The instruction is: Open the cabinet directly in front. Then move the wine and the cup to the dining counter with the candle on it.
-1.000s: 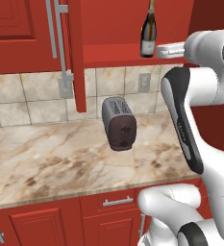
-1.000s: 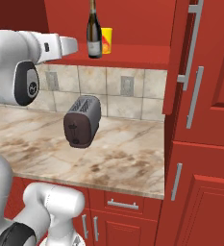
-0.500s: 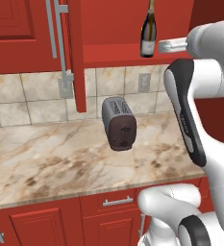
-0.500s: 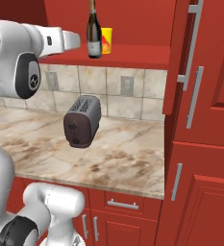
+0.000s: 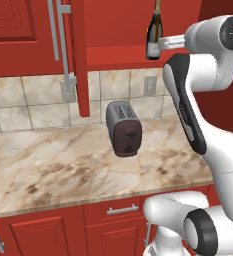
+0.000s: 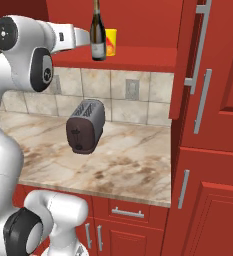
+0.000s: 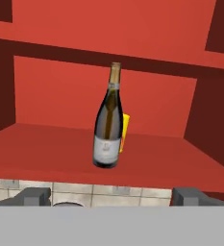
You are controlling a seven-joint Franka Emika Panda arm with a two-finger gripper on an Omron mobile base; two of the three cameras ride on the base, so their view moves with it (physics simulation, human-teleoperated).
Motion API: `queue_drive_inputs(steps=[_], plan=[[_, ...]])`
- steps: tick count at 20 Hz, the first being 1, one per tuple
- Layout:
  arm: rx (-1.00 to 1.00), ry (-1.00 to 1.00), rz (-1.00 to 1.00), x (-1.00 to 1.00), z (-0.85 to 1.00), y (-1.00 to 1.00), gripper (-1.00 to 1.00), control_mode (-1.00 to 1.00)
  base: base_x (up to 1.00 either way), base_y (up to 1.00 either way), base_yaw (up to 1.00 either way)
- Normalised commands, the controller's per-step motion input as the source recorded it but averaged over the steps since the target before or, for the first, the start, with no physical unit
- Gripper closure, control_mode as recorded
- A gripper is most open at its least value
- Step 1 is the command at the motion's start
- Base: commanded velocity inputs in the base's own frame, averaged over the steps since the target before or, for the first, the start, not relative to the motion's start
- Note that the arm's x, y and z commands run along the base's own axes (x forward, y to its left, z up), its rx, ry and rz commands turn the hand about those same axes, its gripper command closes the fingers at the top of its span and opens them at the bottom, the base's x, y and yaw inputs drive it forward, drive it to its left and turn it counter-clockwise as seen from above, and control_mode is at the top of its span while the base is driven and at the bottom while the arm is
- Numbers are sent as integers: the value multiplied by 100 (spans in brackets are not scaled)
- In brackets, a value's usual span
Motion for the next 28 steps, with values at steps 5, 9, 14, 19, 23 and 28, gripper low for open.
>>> queue_drive_inputs(steps=[5,9,14,19,23,28], plan=[[0,5,0,72,2,-1,-100,-100,0,0,0],[0,7,0,69,5,0,-100,-100,0,0,0],[4,4,0,61,7,-9,-100,-100,0,0,0],[9,0,0,19,4,-25,-100,-100,0,0,0],[2,0,0,2,2,-1,-100,-100,0,0,0],[0,-1,0,1,14,0,-100,-100,0,0,0]])
